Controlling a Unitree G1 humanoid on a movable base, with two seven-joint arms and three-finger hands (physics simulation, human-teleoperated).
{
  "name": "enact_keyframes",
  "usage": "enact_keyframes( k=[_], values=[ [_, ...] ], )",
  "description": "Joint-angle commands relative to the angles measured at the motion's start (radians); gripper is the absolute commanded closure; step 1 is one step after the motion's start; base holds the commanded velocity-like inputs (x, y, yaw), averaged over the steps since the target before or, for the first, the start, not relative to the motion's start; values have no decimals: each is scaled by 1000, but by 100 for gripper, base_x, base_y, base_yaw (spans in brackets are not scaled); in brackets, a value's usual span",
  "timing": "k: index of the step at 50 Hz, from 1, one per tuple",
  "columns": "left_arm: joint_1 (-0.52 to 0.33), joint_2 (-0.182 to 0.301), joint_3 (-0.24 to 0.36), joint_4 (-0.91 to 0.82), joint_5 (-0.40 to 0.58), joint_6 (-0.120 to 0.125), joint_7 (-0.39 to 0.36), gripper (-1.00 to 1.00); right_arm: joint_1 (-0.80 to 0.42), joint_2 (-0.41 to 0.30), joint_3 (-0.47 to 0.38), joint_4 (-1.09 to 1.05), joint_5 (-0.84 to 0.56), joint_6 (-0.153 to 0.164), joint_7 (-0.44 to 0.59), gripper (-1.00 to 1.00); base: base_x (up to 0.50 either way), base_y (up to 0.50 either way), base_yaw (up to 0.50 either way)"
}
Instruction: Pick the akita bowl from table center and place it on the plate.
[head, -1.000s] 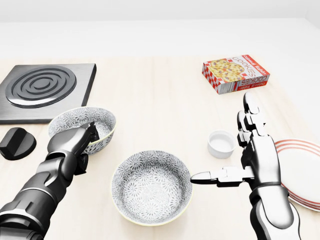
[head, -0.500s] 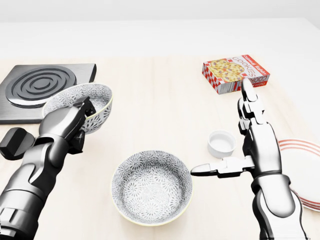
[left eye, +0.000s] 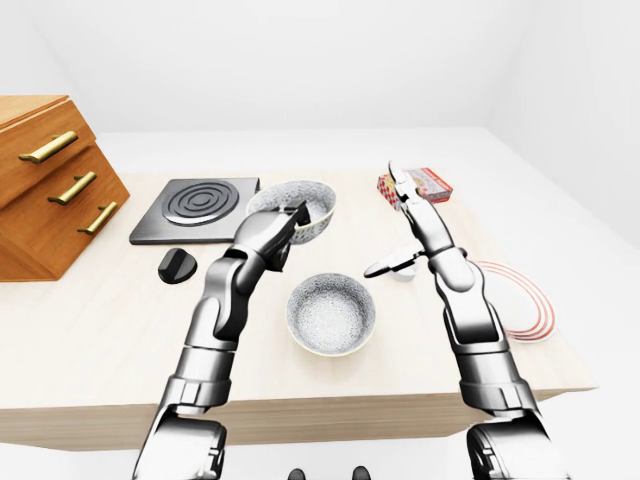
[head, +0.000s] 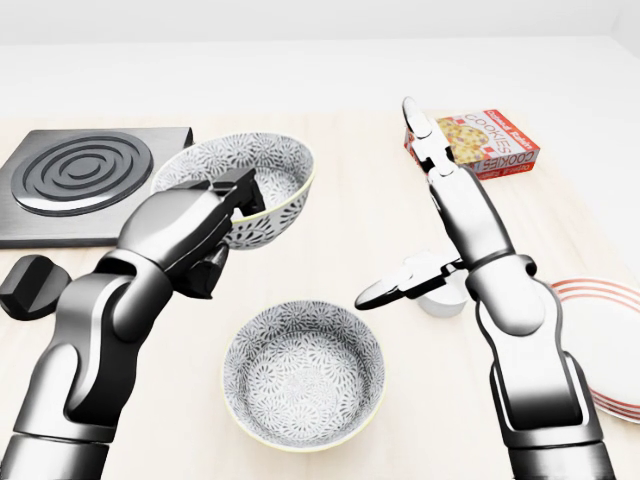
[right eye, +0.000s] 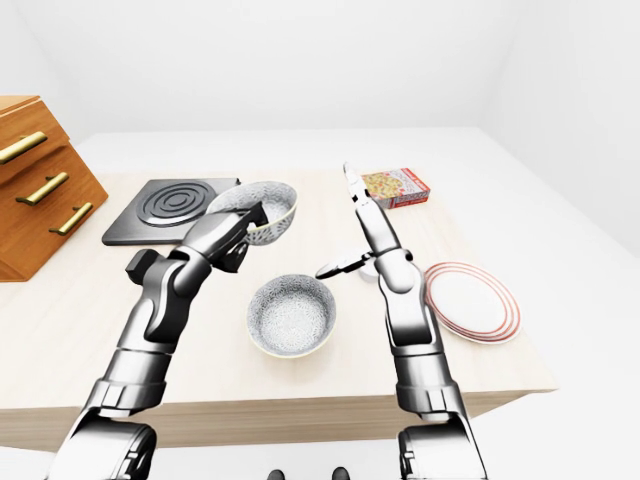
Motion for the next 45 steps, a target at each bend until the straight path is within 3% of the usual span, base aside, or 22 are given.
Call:
enact_keyframes(
  k=[1, 21, 38, 41, 42, 45],
  values=[
    [46, -48, -9, -172, 72, 0, -94, 100, -110, 14, 29, 125, -107, 0, 54, -100, 0, 0, 0],
    [109, -117, -54, -319, 86, 0, -204, 100, -142, 60, 63, 195, -177, 0, 69, -100, 0, 0, 0],
    [161, -153, -81, -476, 97, 0, -296, 100, -181, 49, 52, 311, -185, 0, 33, -100, 0, 0, 0],
    [163, -157, -85, -487, 99, 0, -304, 100, -186, 46, 49, 310, -184, 0, 31, 32, 0, 0, 0],
    [162, -158, -85, -490, 99, 0, -307, 100, -187, 45, 48, 310, -183, 0, 30, 100, 0, 0, 0],
    [164, -163, -88, -509, 98, 0, -319, 100, -185, 46, 49, 303, -182, 0, 28, 100, 0, 0, 0]
  ],
)
